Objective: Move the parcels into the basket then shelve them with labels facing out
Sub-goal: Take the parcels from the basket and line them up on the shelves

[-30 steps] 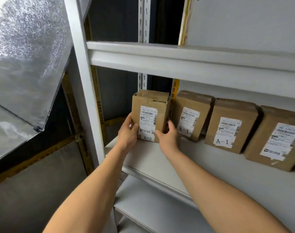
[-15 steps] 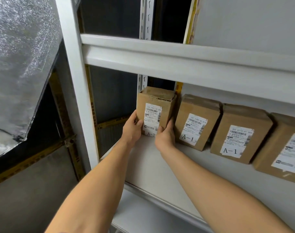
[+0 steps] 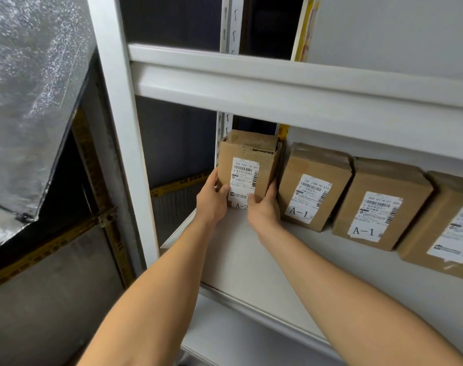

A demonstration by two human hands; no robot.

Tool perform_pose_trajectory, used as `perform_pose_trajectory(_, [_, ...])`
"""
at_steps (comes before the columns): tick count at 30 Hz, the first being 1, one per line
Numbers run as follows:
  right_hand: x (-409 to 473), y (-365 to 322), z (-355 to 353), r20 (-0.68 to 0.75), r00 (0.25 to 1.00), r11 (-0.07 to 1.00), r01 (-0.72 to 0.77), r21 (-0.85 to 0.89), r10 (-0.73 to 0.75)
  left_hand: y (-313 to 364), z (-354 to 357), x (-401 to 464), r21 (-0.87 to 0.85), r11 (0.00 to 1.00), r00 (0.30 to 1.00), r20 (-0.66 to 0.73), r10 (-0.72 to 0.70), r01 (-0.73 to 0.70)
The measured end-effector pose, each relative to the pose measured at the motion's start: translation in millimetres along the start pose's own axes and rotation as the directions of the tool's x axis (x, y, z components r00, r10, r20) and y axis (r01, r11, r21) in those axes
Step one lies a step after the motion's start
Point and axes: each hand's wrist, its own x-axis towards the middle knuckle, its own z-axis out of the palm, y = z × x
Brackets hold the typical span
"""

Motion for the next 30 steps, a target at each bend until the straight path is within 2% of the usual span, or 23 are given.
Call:
perform_pose_trajectory(3, [-10.1, 2.8, -9.6, 0.053, 0.998, 1.0, 0.015, -0.017, -0.014, 5.2, -0.1, -14.5, 0.024, 0.999, 0.997, -0.071, -0.037, 0.039])
perform_pose_trajectory(7, [-28.0, 10.9, -28.7, 0.116, 0.993, 1.0, 0.026, 0.006, -0.026, 5.6, -1.8, -35.0, 0.163, 0.98, 0.988, -0.123, -0.097, 0.117])
perform_pose_trajectory(13, [-62.8, 27.5, -103.9, 0.17, 0.972, 0.983, 0.173, -0.053, -0.162, 15.9, 11.6, -87.2, 0.28, 0.959, 0.996, -0.084, -0.019, 0.042])
perform_pose_trajectory(17, [-91.5, 46.6, -177.8, 0.144, 0.975, 0.98, 0.182, -0.087, -0.168, 39.8, 47.0, -137.2, 0.339, 0.939, 0.998, 0.037, 0.049, -0.059])
perform_pose_trajectory(21, [-128.5, 74.6, -269.4, 0.058, 0.987, 0.981, 0.153, -0.119, -0.147, 66.7, 104.5, -199.8, 0.365, 0.91, 0.974, 0.18, 0.137, -0.195])
perform_pose_trajectory(30, [-229.1, 149.2, -474.9, -0.199, 0.977, 0.976, 0.038, -0.212, -0.081, 117.2, 241.9, -353.5, 0.254, 0.89, 0.851, 0.474, 0.228, -0.38])
